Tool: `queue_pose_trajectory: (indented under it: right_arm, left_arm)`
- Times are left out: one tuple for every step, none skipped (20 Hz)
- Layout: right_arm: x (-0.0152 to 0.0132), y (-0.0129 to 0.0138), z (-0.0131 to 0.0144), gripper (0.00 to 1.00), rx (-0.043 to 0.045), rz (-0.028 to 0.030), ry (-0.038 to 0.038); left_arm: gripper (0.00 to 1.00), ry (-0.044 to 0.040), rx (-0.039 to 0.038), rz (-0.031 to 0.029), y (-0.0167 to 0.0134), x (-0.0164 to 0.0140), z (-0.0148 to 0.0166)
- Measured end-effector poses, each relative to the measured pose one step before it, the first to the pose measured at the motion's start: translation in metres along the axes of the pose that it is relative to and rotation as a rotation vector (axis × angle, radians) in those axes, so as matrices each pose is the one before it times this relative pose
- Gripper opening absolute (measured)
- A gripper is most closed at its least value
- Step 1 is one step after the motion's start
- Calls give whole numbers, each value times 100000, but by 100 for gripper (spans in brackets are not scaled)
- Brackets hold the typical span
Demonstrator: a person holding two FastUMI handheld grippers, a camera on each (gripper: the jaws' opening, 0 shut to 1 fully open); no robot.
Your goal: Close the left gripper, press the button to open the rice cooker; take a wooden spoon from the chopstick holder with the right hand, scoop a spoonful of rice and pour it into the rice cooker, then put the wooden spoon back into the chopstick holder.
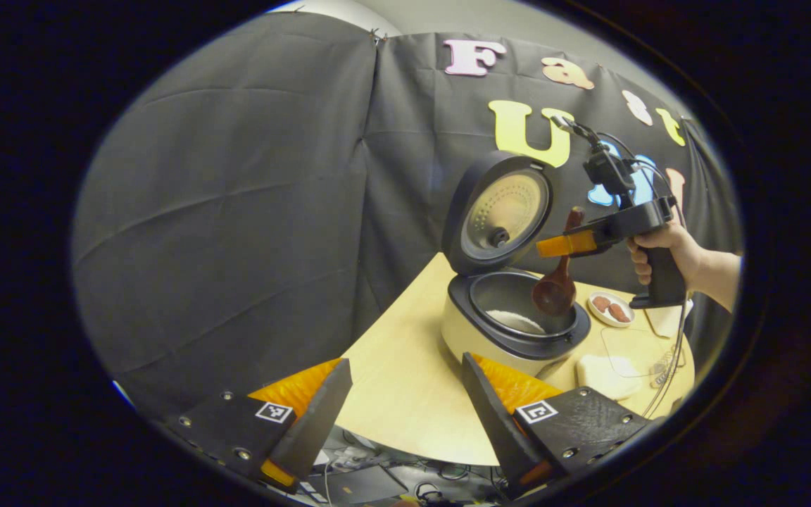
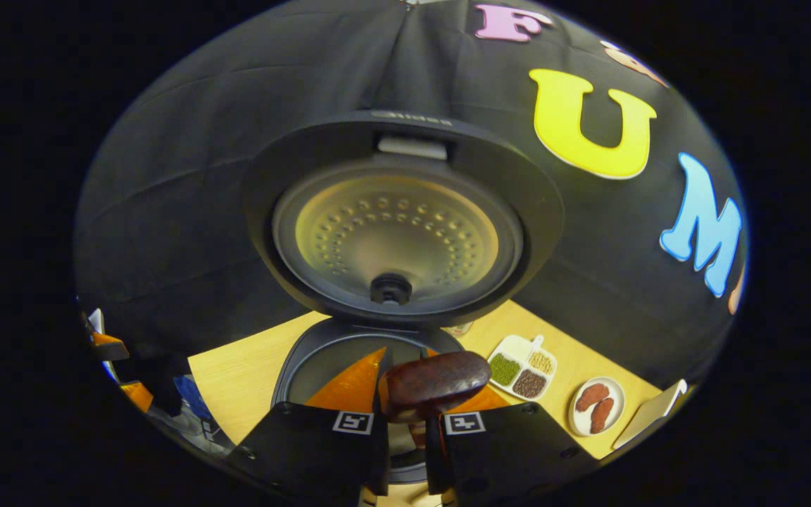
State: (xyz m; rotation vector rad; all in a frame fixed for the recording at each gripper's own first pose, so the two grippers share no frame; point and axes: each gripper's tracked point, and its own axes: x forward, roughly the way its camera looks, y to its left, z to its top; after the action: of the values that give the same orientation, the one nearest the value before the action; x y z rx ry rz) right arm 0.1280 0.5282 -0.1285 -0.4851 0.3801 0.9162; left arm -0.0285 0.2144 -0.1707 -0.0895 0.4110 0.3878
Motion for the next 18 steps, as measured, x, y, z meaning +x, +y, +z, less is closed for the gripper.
queue_pose_trajectory:
  right_arm:
    - [-471,134,567,23,-4272,-1270,-3509]
    - [-632,-61,796,22,-3381,-1197,-2834]
    - [-844,222,481,23,-1660,-935,-2226]
    - [-784,-206,429,22,-530,-874,-2026]
    - [-887,-250,508,22,-956,-1477,-1970]
    - [-769,-492,649,19,-1766,-2085,-1966]
    - [-799,-560,279,22,-1507,-1825,-1360]
    - [-930,-713,43,22,-644,-1489,-985]
    - [-1019,-747,-6,22,419,-1639,-768]
    - [-866,-988,50,19,931,-2369,-439]
    - [-940,-1128,-237,23,1286,-2977,-253]
    - [-813,-1478,-201,23,1442,-3075,-159]
    - [-842,-1534,-308,23,1594,-2782,-138]
    - [-726,-1655,-357,22,1541,-2986,390]
    - [-663,-1743,-657,23,2309,-3250,1403]
    - [-713,-1872,-613,22,3137,-3192,1303]
    - [-757,-1778,-340,23,3964,-2807,744]
    - [-568,-1960,-459,23,4188,-2832,691]
  left_arm:
    - [98,173,-1127,-85,139,33,-127]
    - [99,530,-957,-573,84,-2,-169]
    - [98,232,-405,-555,46,-13,-250]
    - [98,-227,452,-1125,-190,-39,-76]
    - [99,-634,916,-522,-166,17,100]
    - [99,-604,1020,-748,-173,76,236]
    - [98,-315,725,-1259,-415,-64,132]
    - [99,-200,567,-1491,-566,1,129]
    - [99,-181,610,-1749,-748,144,205]
    - [99,-341,867,-1751,-758,144,348]
    - [99,-731,1277,-1891,-777,480,498]
    - [99,-695,1209,-1739,-783,220,451]
    - [99,-635,1372,-1793,-878,231,359]
    - [99,-434,1216,-1982,-952,152,316]
    - [99,-106,916,-2065,-1037,217,349]
    - [99,-147,811,-2114,-1119,220,442]
    - [99,-407,1062,-2041,-1047,75,436]
    - [99,-811,1350,-1618,-976,109,517]
